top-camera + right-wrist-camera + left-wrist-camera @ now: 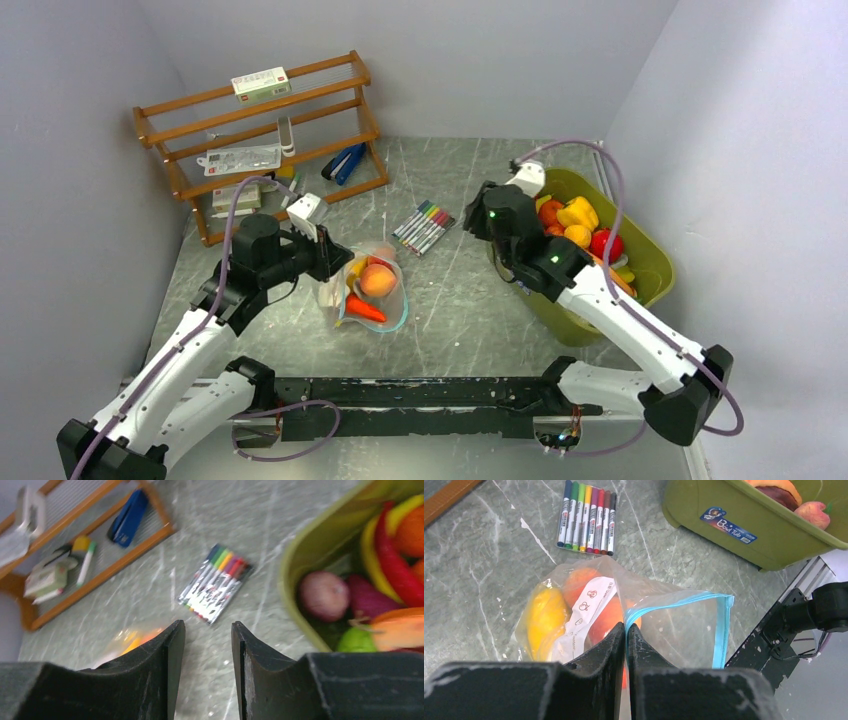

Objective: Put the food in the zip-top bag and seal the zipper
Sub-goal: Adjust the zipper food storage bag at the center of the board, then pick up the fake fruit from the bin.

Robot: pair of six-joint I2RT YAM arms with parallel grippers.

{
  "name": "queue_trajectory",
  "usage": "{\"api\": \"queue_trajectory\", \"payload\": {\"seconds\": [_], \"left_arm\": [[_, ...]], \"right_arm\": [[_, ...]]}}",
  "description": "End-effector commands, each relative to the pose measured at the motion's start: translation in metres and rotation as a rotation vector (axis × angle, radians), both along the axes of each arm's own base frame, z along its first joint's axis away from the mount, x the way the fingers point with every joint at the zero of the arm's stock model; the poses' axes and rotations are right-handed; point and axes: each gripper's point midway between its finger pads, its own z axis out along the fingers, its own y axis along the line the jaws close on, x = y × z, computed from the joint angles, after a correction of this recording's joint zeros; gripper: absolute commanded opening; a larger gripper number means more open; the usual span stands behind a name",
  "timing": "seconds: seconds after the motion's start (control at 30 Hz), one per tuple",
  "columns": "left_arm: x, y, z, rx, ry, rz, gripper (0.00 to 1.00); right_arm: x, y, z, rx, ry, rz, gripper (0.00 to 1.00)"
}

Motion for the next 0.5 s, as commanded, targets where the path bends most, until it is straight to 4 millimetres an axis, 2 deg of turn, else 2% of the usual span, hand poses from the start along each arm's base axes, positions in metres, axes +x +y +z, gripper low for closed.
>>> {"api": "queue_trajectory", "payload": {"seconds": [0.0, 0.13, 0.27, 0.37, 0.47], "left_arm": [[0.002, -0.004, 0.012, -0.003, -0.078, -0.045, 0.07], [-0.001, -0.003, 0.010, 0.006, -0.077, -0.054, 0.07], [-0.005, -0.003, 0.012, -0.003, -0.087, -0.065, 0.07], [-0.006, -0.004, 0.013, -0.004, -0.092, -0.070, 0.07], [-0.006, -0.003, 0.013, -0.003, -0.088, -0.070, 0.07]], "right_arm": [[0.010, -0.068, 0.006, -0.075, -0.003, -0.239, 0.40], [0.018, -0.111, 0.002, -0.149, 0.008, -0.392, 0.40], [0.021, -0.154, -0.014, -0.141, 0.078, -0.571, 0.40], [0.029, -0.177, -0.023, -0.162, 0.084, -0.632, 0.40], [0.041, -0.196, -0.027, -0.269, 0.083, -0.637, 0.41]]}}
